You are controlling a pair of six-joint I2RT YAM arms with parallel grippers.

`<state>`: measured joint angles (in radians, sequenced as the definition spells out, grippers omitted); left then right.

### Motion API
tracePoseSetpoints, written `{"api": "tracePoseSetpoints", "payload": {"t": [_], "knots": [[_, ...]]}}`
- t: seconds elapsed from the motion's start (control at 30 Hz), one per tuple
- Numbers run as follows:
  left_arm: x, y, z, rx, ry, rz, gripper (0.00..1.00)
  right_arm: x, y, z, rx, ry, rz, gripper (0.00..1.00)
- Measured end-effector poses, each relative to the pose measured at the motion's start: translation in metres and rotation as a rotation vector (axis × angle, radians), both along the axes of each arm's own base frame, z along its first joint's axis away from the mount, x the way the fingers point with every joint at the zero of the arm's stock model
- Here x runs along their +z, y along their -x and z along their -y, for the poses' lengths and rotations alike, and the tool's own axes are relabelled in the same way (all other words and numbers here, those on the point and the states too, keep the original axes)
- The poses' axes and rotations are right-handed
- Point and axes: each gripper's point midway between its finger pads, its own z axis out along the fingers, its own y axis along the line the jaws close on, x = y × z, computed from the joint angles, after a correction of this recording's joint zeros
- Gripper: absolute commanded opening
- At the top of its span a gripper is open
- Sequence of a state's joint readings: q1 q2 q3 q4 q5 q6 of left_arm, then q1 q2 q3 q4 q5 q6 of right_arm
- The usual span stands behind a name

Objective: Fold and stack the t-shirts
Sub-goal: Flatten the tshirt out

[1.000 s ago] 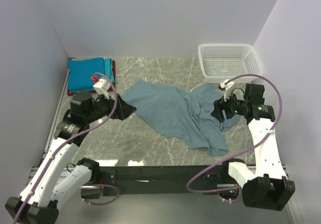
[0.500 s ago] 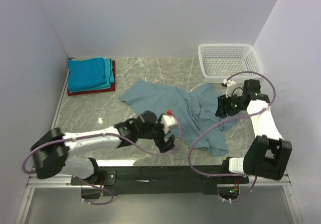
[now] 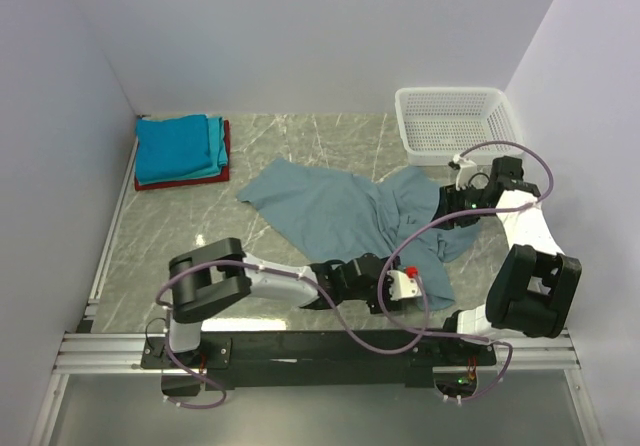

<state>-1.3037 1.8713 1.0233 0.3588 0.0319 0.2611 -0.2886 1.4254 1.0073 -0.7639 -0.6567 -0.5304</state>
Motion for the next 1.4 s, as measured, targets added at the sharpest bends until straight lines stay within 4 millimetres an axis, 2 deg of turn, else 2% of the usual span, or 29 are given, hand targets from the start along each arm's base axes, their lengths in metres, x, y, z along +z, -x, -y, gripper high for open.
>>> {"api": "tracePoseSetpoints", "payload": {"t": [0.07, 0.13, 0.17, 0.2, 0.23, 0.27, 0.3, 0.4, 0.47, 0.57, 0.63, 0.8, 0.87, 0.93, 1.03, 1.23, 1.37, 1.4], "knots": [[-0.009, -0.002, 0.007, 0.002, -0.014, 0.009, 0.70, 0.000, 0.001, 0.003, -0.013, -0.008, -0.002, 0.58], [-0.019, -0.001, 0.011, 0.000, -0.032, 0.011, 0.60, 0.001, 0.001, 0.007, -0.025, -0.018, 0.003, 0.58], [-0.025, 0.000, 0.014, 0.004, -0.042, 0.014, 0.51, 0.001, 0.001, 0.008, -0.029, -0.021, 0.005, 0.58], [-0.030, 0.000, 0.018, 0.012, -0.051, 0.017, 0.31, 0.002, 0.001, 0.009, -0.032, -0.023, 0.006, 0.58], [-0.035, 0.000, 0.021, 0.025, -0.062, 0.021, 0.21, 0.002, 0.000, 0.010, -0.035, -0.027, 0.009, 0.58], [-0.039, -0.002, 0.024, 0.042, -0.070, 0.029, 0.07, 0.002, 0.000, 0.011, -0.036, -0.029, 0.011, 0.58], [-0.039, -0.004, 0.028, 0.063, -0.069, 0.036, 0.01, 0.002, 0.000, 0.011, -0.038, -0.029, 0.010, 0.58], [-0.038, -0.012, 0.027, 0.141, -0.069, 0.053, 0.00, 0.003, -0.001, 0.015, -0.054, -0.027, 0.016, 0.58], [-0.034, -0.017, 0.017, 0.197, -0.056, 0.051, 0.00, 0.002, -0.005, 0.022, -0.094, -0.011, 0.014, 0.58], [-0.026, -0.025, -0.018, 0.285, -0.052, 0.021, 0.00, -0.002, -0.010, 0.032, -0.147, 0.010, 0.004, 0.57], [-0.012, -0.033, -0.044, 0.352, -0.028, -0.001, 0.00, -0.007, -0.014, 0.037, -0.173, 0.024, -0.009, 0.57], [0.047, -0.054, -0.118, 0.548, 0.143, -0.086, 0.00, -0.014, -0.019, 0.042, -0.183, 0.034, -0.023, 0.57], [0.067, -0.058, -0.141, 0.598, 0.222, -0.114, 0.00, -0.014, -0.021, 0.043, -0.186, 0.042, -0.019, 0.57], [0.077, -0.053, -0.156, 0.615, 0.272, -0.142, 0.00, -0.017, -0.024, 0.049, -0.195, 0.069, -0.014, 0.57], [0.075, -0.042, -0.167, 0.610, 0.289, -0.186, 0.00, -0.031, -0.032, 0.062, -0.223, 0.129, -0.024, 0.57], [0.045, -0.031, -0.184, 0.642, 0.236, -0.254, 0.00, -0.072, -0.038, 0.086, -0.280, 0.230, -0.132, 0.57], [0.034, -0.025, -0.196, 0.659, 0.232, -0.282, 0.00, -0.084, -0.047, 0.096, -0.295, 0.303, -0.161, 0.56], [0.034, -0.024, -0.197, 0.662, 0.237, -0.287, 0.00, -0.086, -0.049, 0.096, -0.292, 0.319, -0.163, 0.53]]}}
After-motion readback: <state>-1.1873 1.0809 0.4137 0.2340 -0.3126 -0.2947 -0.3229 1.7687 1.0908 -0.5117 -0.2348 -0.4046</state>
